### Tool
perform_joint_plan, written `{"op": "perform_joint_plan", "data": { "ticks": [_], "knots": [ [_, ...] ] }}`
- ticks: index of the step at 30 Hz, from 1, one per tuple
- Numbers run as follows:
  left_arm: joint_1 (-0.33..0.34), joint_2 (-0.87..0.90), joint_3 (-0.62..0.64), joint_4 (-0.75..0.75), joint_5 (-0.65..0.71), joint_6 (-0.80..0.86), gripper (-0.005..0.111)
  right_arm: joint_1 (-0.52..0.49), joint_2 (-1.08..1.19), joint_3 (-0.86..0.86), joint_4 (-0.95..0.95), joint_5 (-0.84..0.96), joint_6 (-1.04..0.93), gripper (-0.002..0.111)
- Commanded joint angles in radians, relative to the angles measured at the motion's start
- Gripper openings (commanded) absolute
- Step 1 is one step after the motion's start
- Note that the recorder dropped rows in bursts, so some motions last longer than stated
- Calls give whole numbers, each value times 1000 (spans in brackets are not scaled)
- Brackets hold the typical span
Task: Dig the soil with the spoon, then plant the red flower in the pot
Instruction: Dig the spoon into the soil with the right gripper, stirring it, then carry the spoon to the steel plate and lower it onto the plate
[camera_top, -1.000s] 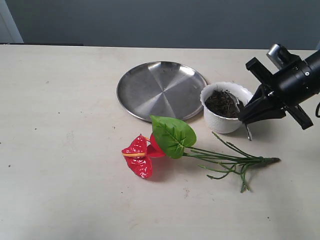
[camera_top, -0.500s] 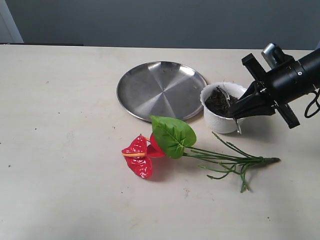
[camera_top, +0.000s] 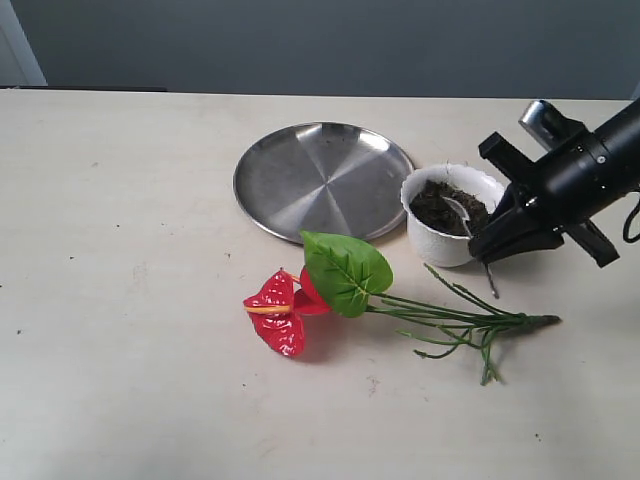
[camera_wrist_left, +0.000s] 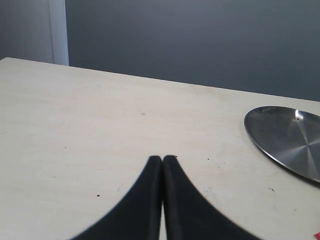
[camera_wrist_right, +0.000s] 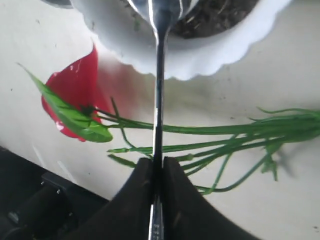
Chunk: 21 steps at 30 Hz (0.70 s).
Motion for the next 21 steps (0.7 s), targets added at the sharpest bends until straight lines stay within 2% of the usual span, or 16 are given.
{"op": "perform_joint_plan", "data": {
  "ticks": [1,9,16,21],
  "knots": [
    [-6,-5,2,2,-15,-1,0,20,1,1,125,14,-83,-1],
    [-6,-5,2,2,-15,-1,0,20,-38,-1,115,14,-101,-1],
    [-6,-5,2,2,-15,-1,0,20,-94,-75,147,9,-101,-1],
    [-6,-5,2,2,-15,-1,0,96,-79,-186,184,-45,-129,-1]
  ]
}}
